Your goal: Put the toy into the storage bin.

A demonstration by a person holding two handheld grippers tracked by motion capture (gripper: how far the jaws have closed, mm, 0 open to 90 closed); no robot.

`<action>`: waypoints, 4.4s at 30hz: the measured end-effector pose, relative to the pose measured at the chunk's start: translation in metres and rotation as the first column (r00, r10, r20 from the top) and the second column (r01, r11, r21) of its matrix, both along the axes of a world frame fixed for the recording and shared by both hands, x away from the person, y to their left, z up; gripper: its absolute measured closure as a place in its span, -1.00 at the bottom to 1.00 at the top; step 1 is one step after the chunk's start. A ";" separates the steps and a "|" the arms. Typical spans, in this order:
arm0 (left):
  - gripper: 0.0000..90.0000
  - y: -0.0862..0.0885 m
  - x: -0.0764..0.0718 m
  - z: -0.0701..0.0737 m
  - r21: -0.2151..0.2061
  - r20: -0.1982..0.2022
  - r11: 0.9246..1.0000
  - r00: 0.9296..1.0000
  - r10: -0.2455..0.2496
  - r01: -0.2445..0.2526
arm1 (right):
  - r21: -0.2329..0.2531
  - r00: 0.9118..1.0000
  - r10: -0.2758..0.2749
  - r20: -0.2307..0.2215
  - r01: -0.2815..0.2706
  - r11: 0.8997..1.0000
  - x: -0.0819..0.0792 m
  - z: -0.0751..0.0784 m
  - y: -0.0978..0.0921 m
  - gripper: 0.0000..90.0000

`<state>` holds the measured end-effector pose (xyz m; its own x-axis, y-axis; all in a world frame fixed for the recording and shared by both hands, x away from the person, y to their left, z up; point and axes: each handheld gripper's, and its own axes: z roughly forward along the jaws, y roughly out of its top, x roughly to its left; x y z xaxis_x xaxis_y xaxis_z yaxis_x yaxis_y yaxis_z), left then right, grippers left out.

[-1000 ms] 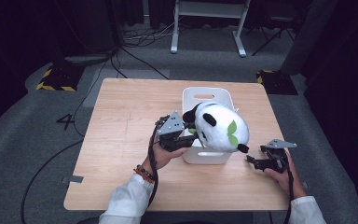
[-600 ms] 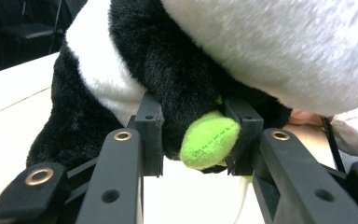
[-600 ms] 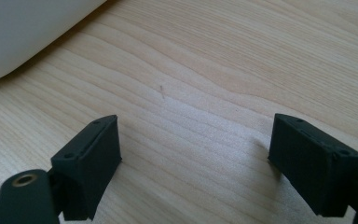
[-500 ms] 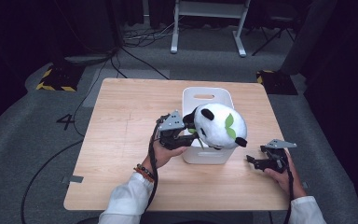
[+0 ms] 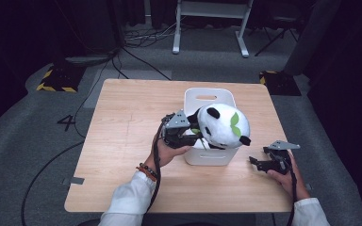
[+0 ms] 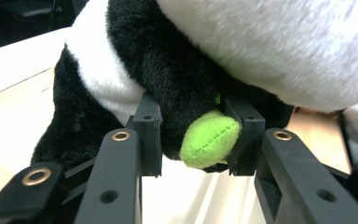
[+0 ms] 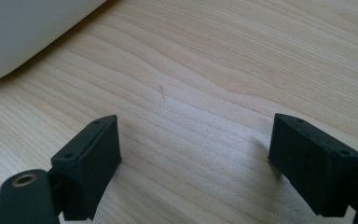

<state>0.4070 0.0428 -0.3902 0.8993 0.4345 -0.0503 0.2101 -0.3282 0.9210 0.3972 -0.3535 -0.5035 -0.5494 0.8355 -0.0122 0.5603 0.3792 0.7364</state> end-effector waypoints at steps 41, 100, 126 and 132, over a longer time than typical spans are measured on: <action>0.24 -0.014 0.009 -0.006 0.275 -0.023 0.961 0.999 -0.034 0.039 | -0.001 1.000 0.000 0.000 0.000 1.000 0.000 0.000 0.000 -0.64; 0.07 -0.004 0.006 0.004 0.286 0.009 0.958 1.000 -0.014 0.010 | -0.001 1.000 0.000 0.000 0.000 1.000 0.000 0.000 0.000 -0.64; -0.50 0.011 -0.003 0.011 0.251 0.034 0.967 0.998 0.046 -0.053 | 0.000 1.000 0.000 0.000 0.000 1.000 0.000 0.000 0.000 -0.64; -0.65 0.014 -0.004 0.011 0.255 0.042 0.963 0.996 0.075 -0.083 | 0.000 1.000 0.000 0.000 0.000 1.000 0.000 0.000 0.000 -0.64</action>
<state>0.4029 0.0563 -0.3793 0.8610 0.4987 0.1004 0.2164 -0.5376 0.8150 0.3972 -0.3535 -0.5035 -0.5494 0.8355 -0.0125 0.5602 0.3794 0.7364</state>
